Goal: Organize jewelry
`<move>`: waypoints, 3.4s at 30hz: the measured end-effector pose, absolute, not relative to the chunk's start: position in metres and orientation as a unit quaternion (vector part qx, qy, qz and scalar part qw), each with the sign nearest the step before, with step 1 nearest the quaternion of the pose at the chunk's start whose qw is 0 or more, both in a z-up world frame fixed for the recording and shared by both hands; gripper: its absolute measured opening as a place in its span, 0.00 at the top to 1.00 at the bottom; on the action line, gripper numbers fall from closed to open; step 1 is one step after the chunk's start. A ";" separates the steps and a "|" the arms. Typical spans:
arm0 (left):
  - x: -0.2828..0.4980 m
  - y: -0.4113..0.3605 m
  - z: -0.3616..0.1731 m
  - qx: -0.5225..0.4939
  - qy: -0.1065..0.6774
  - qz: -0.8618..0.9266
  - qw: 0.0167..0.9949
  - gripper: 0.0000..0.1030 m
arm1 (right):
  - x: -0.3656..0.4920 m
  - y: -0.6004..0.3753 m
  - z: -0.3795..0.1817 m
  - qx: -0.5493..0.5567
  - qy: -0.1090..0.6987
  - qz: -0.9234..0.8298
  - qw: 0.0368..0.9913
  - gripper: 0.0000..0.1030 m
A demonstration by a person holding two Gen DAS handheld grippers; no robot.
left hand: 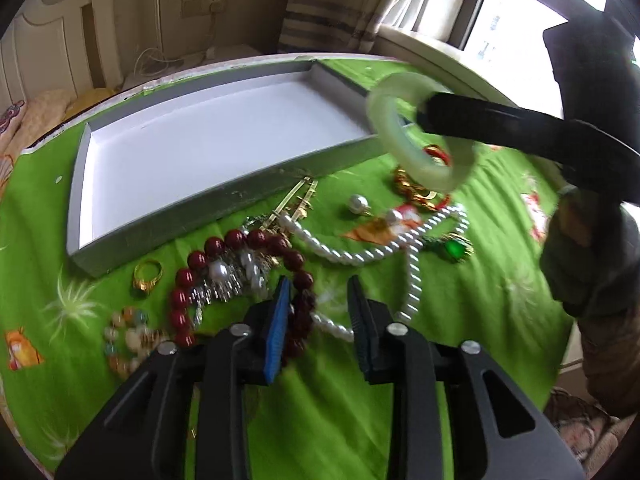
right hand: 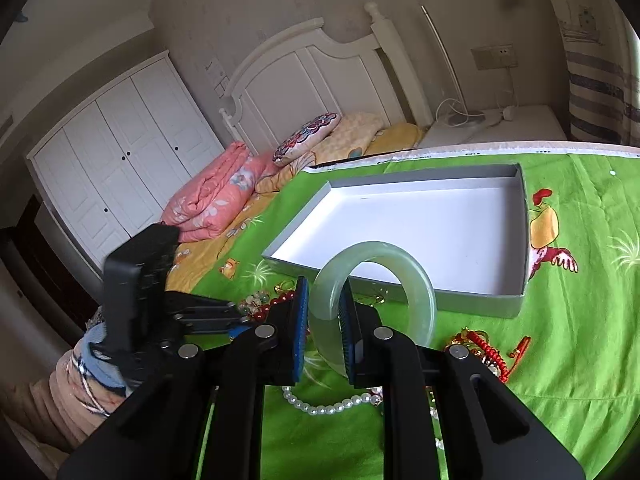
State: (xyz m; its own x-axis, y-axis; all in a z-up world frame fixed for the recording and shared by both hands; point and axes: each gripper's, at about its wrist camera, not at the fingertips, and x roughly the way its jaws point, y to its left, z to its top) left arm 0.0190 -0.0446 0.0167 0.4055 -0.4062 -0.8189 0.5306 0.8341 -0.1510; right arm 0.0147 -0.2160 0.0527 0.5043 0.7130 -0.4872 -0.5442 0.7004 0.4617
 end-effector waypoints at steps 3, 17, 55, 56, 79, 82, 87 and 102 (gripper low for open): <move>0.029 -0.043 0.013 0.057 0.474 -0.274 0.835 0.88 | 0.017 -0.221 0.051 0.131 0.337 0.364 0.859 0.84; 0.044 0.024 0.097 -0.166 0.371 -0.351 0.843 0.88 | 0.041 -0.230 0.067 0.145 0.309 0.352 0.871 0.84; -0.001 0.024 0.054 -0.075 0.336 -0.072 0.936 0.02 | 0.014 -0.299 0.024 0.161 0.357 0.183 0.902 0.80; -0.011 0.025 0.050 -0.075 0.337 -0.074 0.935 0.02 | 0.012 -0.301 0.018 0.172 0.366 0.184 0.896 0.77; -0.046 0.056 0.026 -0.179 0.338 -0.136 0.914 0.02 | 0.000 -0.262 -0.005 0.132 0.413 0.228 0.872 0.90; -0.045 0.057 0.025 -0.182 0.339 -0.135 0.913 0.02 | -0.011 -0.267 0.005 0.139 0.377 0.243 0.883 0.92; -0.045 0.058 0.025 -0.183 0.339 -0.134 0.913 0.02 | -0.023 -0.278 0.014 0.166 0.336 0.270 0.887 0.92; -0.045 0.058 0.024 -0.185 0.340 -0.133 0.912 0.02 | -0.053 -0.244 0.024 0.141 0.359 0.347 0.855 0.92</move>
